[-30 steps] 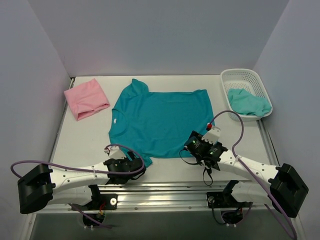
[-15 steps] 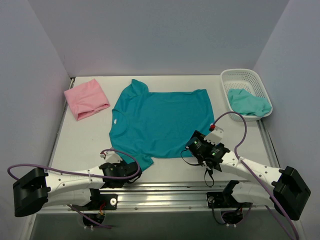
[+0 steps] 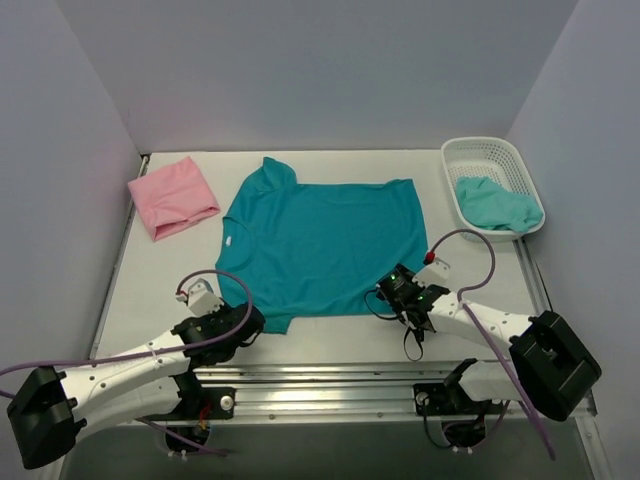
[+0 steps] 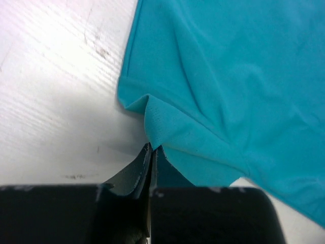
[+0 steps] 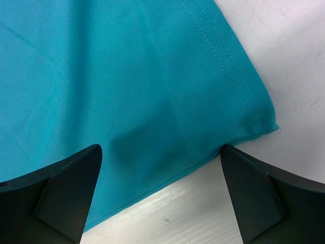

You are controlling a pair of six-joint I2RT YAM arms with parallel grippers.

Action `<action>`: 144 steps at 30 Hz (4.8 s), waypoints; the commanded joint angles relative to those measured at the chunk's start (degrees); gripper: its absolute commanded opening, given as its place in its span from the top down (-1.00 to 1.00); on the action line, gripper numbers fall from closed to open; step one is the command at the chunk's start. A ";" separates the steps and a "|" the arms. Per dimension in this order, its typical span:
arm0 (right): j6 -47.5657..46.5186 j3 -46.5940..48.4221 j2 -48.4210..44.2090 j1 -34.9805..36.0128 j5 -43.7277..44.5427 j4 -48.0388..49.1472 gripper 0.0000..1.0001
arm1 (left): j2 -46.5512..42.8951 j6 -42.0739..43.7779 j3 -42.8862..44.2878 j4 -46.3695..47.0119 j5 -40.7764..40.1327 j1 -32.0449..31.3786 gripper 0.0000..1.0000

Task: Fold and stack the t-shirts
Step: Fold the tshirt

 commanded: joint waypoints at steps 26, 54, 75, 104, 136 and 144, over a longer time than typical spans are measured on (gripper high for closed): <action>20.37 9.62 -3.85 5.41 9.45 -31.23 -0.74 | 16.14 31.90 -5.52 41.66 18.63 24.46 0.95; 6.04 -0.13 -10.27 -10.53 -7.78 -16.74 -0.31 | 24.68 34.63 -5.96 53.53 24.79 28.95 0.95; -0.20 3.03 -2.89 -14.48 -7.25 -15.33 0.03 | 8.16 33.93 -8.95 42.72 21.71 29.03 0.95; -5.30 3.56 -8.24 -18.44 -9.63 -16.03 1.00 | -5.02 35.51 -5.09 28.67 22.68 28.95 0.95; -8.90 12.70 -4.21 -18.44 -4.35 -8.31 1.00 | 5.59 41.05 13.19 25.04 22.59 29.12 0.95; -9.25 22.79 3.09 -18.70 -0.31 -8.48 1.00 | 18.68 43.68 22.95 28.83 22.59 30.96 0.95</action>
